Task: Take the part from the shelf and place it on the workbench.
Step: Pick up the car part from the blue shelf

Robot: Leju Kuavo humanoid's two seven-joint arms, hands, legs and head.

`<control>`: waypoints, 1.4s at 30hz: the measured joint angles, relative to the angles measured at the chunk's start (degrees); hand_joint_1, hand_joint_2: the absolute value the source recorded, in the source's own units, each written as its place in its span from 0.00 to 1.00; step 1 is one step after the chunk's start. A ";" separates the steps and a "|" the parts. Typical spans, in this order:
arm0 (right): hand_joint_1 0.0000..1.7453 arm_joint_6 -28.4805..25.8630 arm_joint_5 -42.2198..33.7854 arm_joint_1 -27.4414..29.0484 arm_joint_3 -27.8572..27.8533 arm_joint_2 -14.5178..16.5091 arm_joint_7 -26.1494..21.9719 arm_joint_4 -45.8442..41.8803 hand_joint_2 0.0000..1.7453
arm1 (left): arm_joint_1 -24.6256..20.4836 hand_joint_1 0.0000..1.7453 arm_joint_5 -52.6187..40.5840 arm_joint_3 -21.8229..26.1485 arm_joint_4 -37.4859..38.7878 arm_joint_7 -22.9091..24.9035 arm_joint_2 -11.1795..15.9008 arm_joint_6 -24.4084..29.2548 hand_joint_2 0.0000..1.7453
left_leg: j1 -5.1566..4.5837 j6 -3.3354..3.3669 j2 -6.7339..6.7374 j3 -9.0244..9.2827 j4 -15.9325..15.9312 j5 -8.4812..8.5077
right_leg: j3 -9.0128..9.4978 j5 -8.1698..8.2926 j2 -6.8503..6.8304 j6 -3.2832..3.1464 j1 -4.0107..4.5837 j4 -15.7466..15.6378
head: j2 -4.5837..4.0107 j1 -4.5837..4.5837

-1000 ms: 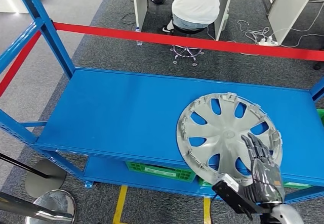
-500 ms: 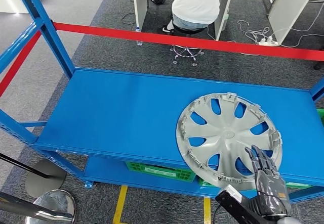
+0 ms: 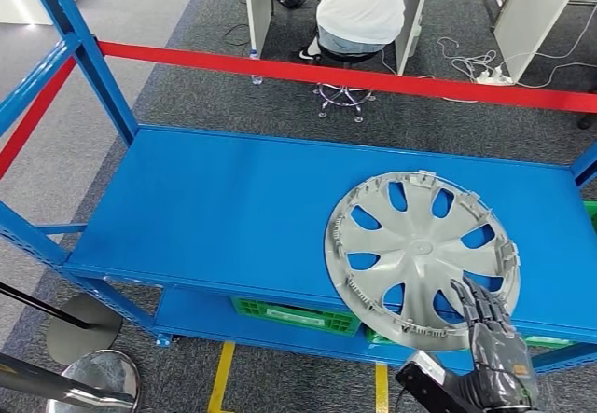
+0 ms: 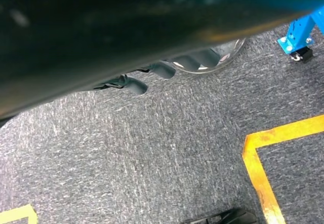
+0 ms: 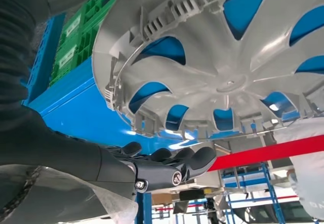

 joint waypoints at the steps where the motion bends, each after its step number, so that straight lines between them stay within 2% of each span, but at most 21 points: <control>1: 0.00 0.00 0.00 0.03 0.12 -0.07 0.04 -0.03 1.00 | 0.00 0.00 0.00 0.05 0.00 -0.01 -0.01 0.01 0.00 | 0.00 0.00 0.00 0.00 0.00 0.00 | 0.00 0.00 0.00 0.00 0.00 0.00 | 0.00 0.00; 10: 0.00 -0.02 0.18 0.02 1.71 -0.93 0.47 -0.10 1.00 | -0.03 0.00 -0.17 0.56 0.00 -0.01 -0.06 0.03 0.00 | 0.00 0.00 0.00 0.00 0.00 -0.01 | -0.01 -0.02 0.00 -0.02 0.00 0.00 | -0.01 -0.01; 26: 0.00 -2.03 1.70 -3.34 12.75 -3.54 3.28 1.08 1.00 | -0.21 0.00 -0.93 1.23 0.00 -0.36 -0.21 0.51 0.00 | 0.00 0.00 0.00 0.00 0.00 -0.01 | -0.01 -0.03 0.00 -0.03 0.00 0.00 | 0.00 0.00; 42: 0.00 -4.63 3.46 -7.29 18.25 -3.89 3.91 3.84 1.00 | -0.65 0.00 -1.65 1.36 0.56 -0.86 -0.25 1.77 0.00 | 0.00 0.01 0.00 0.00 0.00 -0.01 | 0.01 -0.03 0.00 -0.03 0.00 0.00 | 0.00 0.01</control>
